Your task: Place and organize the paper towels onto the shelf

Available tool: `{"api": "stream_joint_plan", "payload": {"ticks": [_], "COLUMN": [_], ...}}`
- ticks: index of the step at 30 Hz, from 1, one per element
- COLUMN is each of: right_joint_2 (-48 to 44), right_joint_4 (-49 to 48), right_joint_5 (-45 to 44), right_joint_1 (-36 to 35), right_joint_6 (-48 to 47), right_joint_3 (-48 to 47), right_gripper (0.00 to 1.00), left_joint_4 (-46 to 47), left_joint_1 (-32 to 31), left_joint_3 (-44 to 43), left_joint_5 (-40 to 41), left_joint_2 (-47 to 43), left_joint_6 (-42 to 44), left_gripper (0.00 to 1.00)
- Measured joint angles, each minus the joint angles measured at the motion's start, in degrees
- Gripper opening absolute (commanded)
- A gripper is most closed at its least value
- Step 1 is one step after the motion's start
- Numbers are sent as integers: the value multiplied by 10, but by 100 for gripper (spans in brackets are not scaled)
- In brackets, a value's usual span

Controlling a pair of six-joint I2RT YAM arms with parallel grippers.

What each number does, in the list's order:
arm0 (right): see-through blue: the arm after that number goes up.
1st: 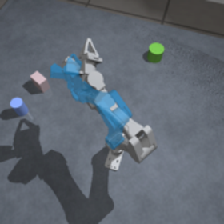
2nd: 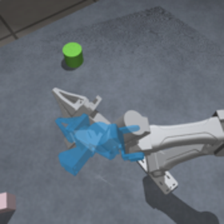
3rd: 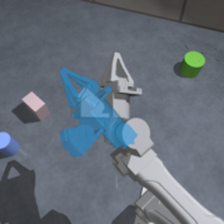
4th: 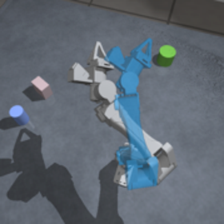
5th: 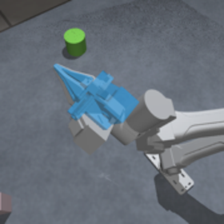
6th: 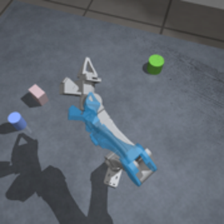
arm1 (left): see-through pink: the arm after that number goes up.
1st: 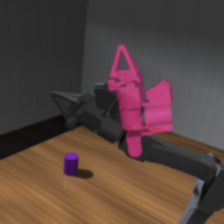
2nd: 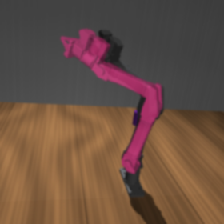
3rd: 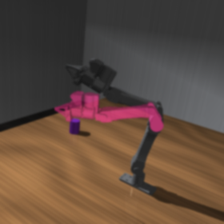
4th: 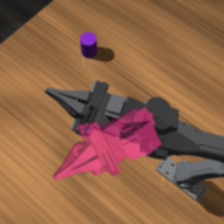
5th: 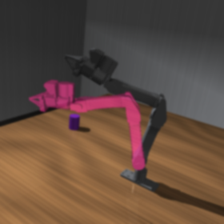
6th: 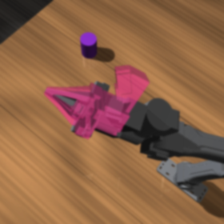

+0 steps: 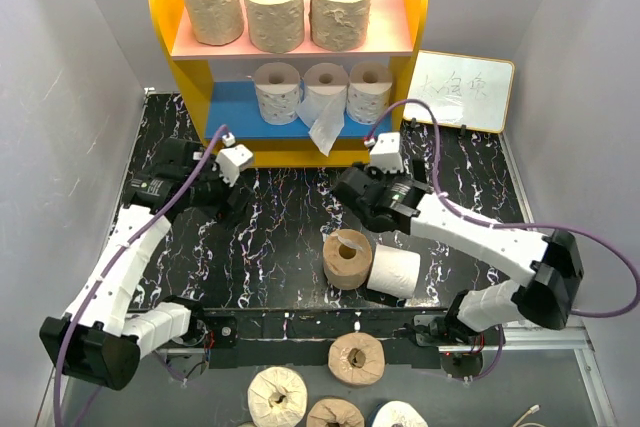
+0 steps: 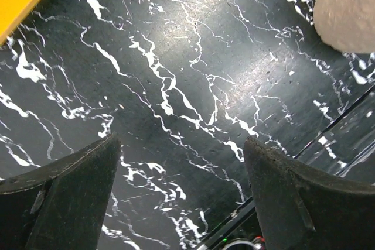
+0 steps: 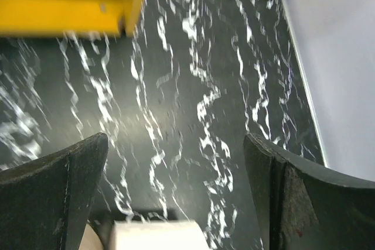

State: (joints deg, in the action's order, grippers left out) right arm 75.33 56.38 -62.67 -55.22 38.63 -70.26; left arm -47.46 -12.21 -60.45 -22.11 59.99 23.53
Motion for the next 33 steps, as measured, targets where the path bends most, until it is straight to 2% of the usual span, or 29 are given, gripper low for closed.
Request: {"api": "stream_joint_plan", "payload": {"ticks": [2,4,8,11,14,16,21,24,27,29,33], "right_joint_2": [28,2,-181,-283,-312,-286,-143,-47,9,25,36], "right_joint_4": [26,26,-11,-29,-44,-54,-49,-19,6,15,32], "right_joint_5": [24,62,131,150,193,247,371,395,400,400,400], "right_joint_1": [2,-14,-45,-42,-41,-40,-74,-132,-185,-210,-223], "right_joint_6": [6,-10,-39,-50,-73,-101,-174,-205,-224,-236,-249], "right_joint_3": [17,49,109,111,110,110,78,36,1,-11,-23], "right_gripper": [97,95,94,92,85,80,82,83,83,82,79], "left_joint_4": [-8,-12,-27,-31,-10,6,49,56,63,63,60], "left_joint_1": [-31,-55,-120,-172,-203,-207,-197,-161,-115,-83,-33], "left_joint_3": [-21,-35,-48,-46,-14,17,93,113,114,112,105], "left_joint_5": [24,38,51,69,92,114,164,173,179,178,183], "left_joint_2": [17,25,30,49,61,59,39,16,-3,-11,-8], "left_joint_6": [21,39,75,92,101,101,81,59,30,9,-24], "left_gripper": [84,84,84,84,84,84,87,88,90,98,99]}}
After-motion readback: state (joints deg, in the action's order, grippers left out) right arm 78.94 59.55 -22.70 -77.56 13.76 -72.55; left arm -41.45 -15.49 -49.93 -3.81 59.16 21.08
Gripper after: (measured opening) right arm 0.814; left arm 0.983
